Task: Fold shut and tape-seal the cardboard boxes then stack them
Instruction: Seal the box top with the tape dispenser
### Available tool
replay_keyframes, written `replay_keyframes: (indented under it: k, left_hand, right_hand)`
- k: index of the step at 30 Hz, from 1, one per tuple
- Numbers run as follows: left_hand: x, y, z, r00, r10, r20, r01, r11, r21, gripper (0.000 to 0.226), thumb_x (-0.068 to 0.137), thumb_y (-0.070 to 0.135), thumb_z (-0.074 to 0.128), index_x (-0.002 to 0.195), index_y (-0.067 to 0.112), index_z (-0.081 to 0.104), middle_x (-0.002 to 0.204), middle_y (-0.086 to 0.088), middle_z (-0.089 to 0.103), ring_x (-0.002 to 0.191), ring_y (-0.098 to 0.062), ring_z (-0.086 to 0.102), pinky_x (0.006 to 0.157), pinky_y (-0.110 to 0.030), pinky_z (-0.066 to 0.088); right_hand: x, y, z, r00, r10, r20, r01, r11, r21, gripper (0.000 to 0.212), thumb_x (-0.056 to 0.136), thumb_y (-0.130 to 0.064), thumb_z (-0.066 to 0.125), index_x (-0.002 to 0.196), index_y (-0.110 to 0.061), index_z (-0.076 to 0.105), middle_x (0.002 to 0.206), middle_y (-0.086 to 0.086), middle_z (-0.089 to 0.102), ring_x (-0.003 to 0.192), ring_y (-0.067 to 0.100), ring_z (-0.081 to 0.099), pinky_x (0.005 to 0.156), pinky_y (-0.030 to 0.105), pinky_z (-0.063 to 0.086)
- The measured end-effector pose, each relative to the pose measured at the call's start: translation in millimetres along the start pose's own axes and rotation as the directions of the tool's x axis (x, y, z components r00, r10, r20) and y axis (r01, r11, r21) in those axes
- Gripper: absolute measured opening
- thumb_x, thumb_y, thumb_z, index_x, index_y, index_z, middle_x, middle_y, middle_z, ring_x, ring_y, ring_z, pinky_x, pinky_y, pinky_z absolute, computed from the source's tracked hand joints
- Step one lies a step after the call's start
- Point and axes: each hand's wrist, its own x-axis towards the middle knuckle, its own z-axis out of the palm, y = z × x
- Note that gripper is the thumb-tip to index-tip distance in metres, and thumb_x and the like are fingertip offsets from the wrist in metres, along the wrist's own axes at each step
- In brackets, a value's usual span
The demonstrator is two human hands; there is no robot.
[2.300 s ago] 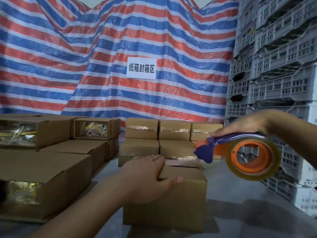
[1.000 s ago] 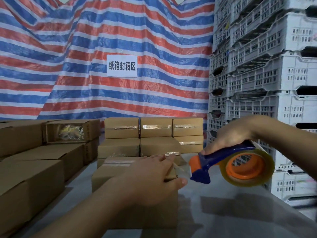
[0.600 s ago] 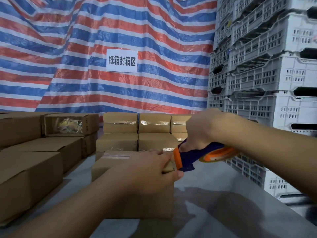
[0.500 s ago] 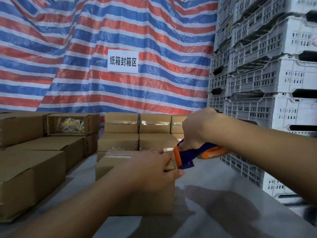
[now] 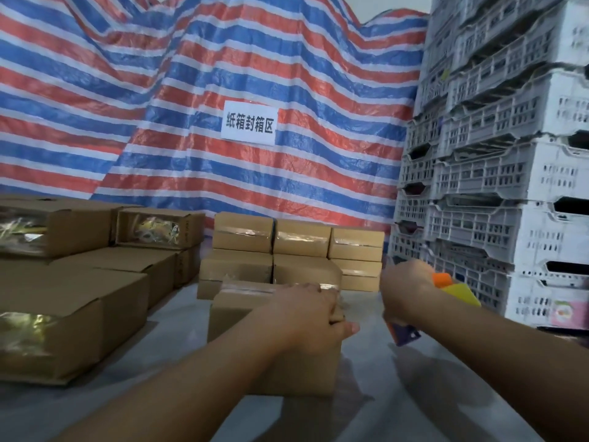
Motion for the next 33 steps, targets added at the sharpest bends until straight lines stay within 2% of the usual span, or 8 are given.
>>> replay_keyframes:
  k: [5, 8, 13, 17, 20, 28, 31, 33]
  left_hand:
    - [0, 0, 1, 1.000, -0.010, 0.004, 0.010, 0.999, 0.032, 0.076, 0.094, 0.070, 0.031, 0.156, 0.028, 0.016, 0.162, -0.006, 0.023, 0.146, -0.027, 0.026, 0.115, -0.047, 0.025]
    - [1, -1, 3, 1.000, -0.006, -0.002, 0.006, 0.999, 0.042, 0.077, 0.093, 0.072, 0.029, 0.156, 0.029, 0.015, 0.161, -0.006, 0.024, 0.145, -0.027, 0.027, 0.115, -0.047, 0.026]
    - [1, -11, 6, 1.000, 0.026, -0.003, -0.026, 1.000, 0.013, 0.075, 0.093, 0.072, 0.028, 0.156, 0.033, 0.011, 0.163, -0.002, 0.018, 0.147, -0.025, 0.022, 0.116, -0.047, 0.021]
    - [2, -14, 7, 0.999, 0.045, -0.021, -0.045, 0.999, 0.010, 0.073, 0.093, 0.071, 0.028, 0.154, 0.035, 0.014, 0.162, 0.000, 0.021, 0.146, -0.024, 0.025, 0.114, -0.045, 0.024]
    - [1, -14, 7, 0.999, 0.045, -0.022, -0.044, 0.999, 0.014, 0.073, 0.093, 0.071, 0.028, 0.155, 0.036, 0.012, 0.163, 0.000, 0.018, 0.146, -0.024, 0.023, 0.114, -0.045, 0.024]
    - [-2, -13, 8, 0.998, 0.058, -0.040, -0.057, 0.998, 0.024, 0.073, 0.094, 0.069, 0.028, 0.156, 0.033, 0.012, 0.162, -0.001, 0.021, 0.146, -0.023, 0.023, 0.115, -0.042, 0.024]
    - [-2, -12, 7, 0.997, 0.063, -0.048, -0.062, 0.998, 0.028, 0.073, 0.094, 0.069, 0.029, 0.156, 0.032, 0.014, 0.161, -0.001, 0.024, 0.145, -0.023, 0.027, 0.114, -0.042, 0.026]
    - [-2, -12, 6, 0.997, 0.059, -0.046, -0.058, 0.998, 0.034, 0.072, 0.094, 0.068, 0.028, 0.155, 0.032, 0.015, 0.160, -0.002, 0.026, 0.144, -0.023, 0.028, 0.113, -0.042, 0.027]
  right_hand:
    - [16, -3, 18, 0.993, 0.070, -0.098, -0.064, 0.995, 0.070, 0.035, 0.083, -0.043, 0.068, 0.110, -0.021, 0.064, 0.099, -0.002, 0.061, 0.093, 0.023, 0.063, 0.070, 0.034, 0.044]
    - [22, -4, 29, 0.973, 0.142, -0.183, -0.107, 0.975, 0.192, 0.034, 0.092, -0.051, 0.057, 0.103, -0.020, 0.065, 0.080, -0.002, 0.054, 0.068, 0.017, 0.052, 0.054, 0.031, 0.035]
    - [20, -15, 64, 0.951, 0.229, -0.208, -0.108, 0.875, 0.471, 0.060, 0.093, -0.073, 0.032, 0.071, -0.022, 0.053, 0.071, -0.003, 0.059, 0.060, 0.014, 0.055, 0.047, 0.026, 0.037]
    - [13, -26, 82, 0.924, 0.313, -0.220, -0.139, 0.811, 0.568, 0.061, 0.091, -0.076, 0.029, 0.071, -0.024, 0.053, 0.064, -0.006, 0.056, 0.051, 0.009, 0.051, 0.041, 0.023, 0.032]
    - [12, -35, 97, 0.909, 0.297, -0.292, -0.104, 0.841, 0.531, 0.055, 0.088, -0.079, 0.030, 0.072, -0.030, 0.046, 0.066, -0.008, 0.051, 0.052, 0.008, 0.049, 0.043, 0.025, 0.040]
    - [13, -50, 127, 0.914, 0.365, -0.177, -0.170, 0.741, 0.649, 0.064, 0.087, -0.082, 0.024, 0.067, -0.026, 0.047, 0.063, -0.010, 0.050, 0.050, 0.006, 0.043, 0.041, 0.025, 0.026]
    - [16, -44, 126, 0.944, 0.313, -0.103, -0.153, 0.694, 0.704, 0.065, 0.085, -0.084, 0.023, 0.068, -0.026, 0.048, 0.066, -0.009, 0.052, 0.055, 0.005, 0.047, 0.046, 0.025, 0.031]
    - [14, -39, 120, 0.970, 0.243, -0.031, -0.151, 0.693, 0.705, 0.069, 0.087, -0.081, 0.016, 0.082, -0.023, 0.053, 0.071, -0.007, 0.055, 0.062, 0.008, 0.051, 0.059, 0.028, 0.040]
